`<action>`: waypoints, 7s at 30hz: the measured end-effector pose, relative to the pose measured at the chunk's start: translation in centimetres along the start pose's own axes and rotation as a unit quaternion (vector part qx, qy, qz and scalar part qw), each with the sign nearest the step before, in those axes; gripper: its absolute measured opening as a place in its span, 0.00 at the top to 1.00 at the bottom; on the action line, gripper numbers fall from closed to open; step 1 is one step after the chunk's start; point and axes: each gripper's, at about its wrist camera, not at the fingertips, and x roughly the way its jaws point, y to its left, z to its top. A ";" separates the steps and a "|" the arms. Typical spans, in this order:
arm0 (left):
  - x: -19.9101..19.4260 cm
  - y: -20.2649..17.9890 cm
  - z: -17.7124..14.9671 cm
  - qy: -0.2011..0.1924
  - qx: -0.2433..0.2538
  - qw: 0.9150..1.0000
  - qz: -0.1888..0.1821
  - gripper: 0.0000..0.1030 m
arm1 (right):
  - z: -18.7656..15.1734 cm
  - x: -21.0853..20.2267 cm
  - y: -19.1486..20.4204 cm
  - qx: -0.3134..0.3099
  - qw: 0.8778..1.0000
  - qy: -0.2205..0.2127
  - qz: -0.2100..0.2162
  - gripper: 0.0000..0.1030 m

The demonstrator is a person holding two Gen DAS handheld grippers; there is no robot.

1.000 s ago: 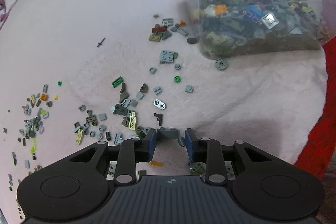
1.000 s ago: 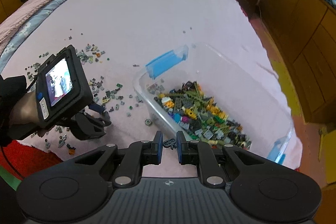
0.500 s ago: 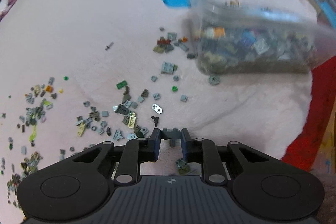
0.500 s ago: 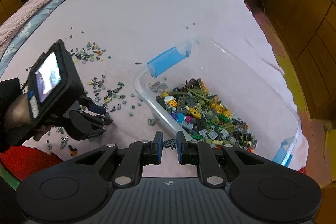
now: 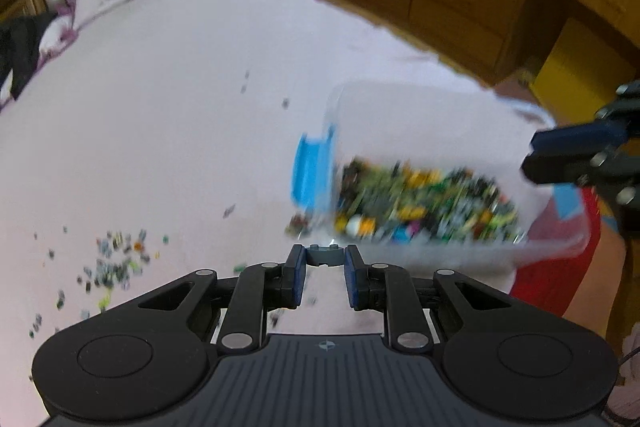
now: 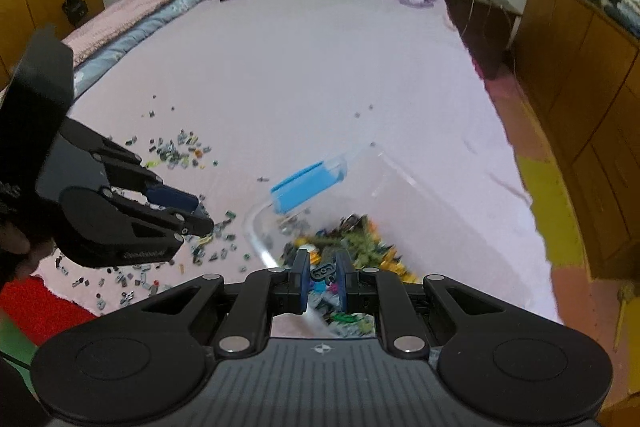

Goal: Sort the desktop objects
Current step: 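Lower both held bricks over the open box, then open both tools to release the bricks into the box, then move both open tools back over the scattered bricks, then close the left tool on a dark brick while the right tool grasps a grey plate, then carry both held bricks over the clear plastic box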

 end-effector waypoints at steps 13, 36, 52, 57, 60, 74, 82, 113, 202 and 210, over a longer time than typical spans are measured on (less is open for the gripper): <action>-0.5 -6.9 6.0 -0.036 0.030 0.999 -0.011 0.79 | -1.2 -3.0 -7.7 0.050 0.999 -0.001 -0.012 0.85; -1.2 -10.7 7.4 -0.049 0.050 0.997 -0.013 0.78 | -1.6 -3.0 -10.1 0.073 0.997 -0.010 -0.010 0.74; -1.6 -10.3 6.7 -0.049 0.019 0.999 -0.007 0.38 | -1.7 -2.8 -10.1 0.069 0.997 -0.004 -0.015 0.57; -1.7 -9.4 6.0 -0.045 -0.008 0.999 0.001 0.28 | -1.8 -2.5 -10.0 0.066 0.998 0.005 -0.013 0.51; -1.9 -8.5 5.3 -0.040 -0.026 0.999 0.010 0.21 | -1.6 -2.0 -9.8 0.060 0.998 0.013 -0.009 0.45; -5.3 -1.1 -3.1 0.006 -0.178 0.979 0.102 0.10 | 0.5 1.6 -3.7 -0.036 0.997 0.043 0.048 0.20; -7.5 6.2 -10.4 0.027 -0.286 0.948 0.134 0.10 | 2.8 3.5 4.6 -0.114 0.987 0.069 0.086 0.20; 1.2 21.8 -22.2 0.119 -0.354 0.923 0.092 0.09 | 5.2 32.1 24.2 -0.043 0.978 0.182 0.093 0.67; -9.0 13.0 -5.6 -0.072 -0.137 0.987 0.046 0.85 | 7.3 4.1 12.1 0.004 0.993 0.037 0.111 0.78; -9.5 8.5 -2.3 -0.092 -0.091 0.991 0.030 0.85 | 6.2 0.3 7.2 0.030 0.996 0.010 0.084 0.78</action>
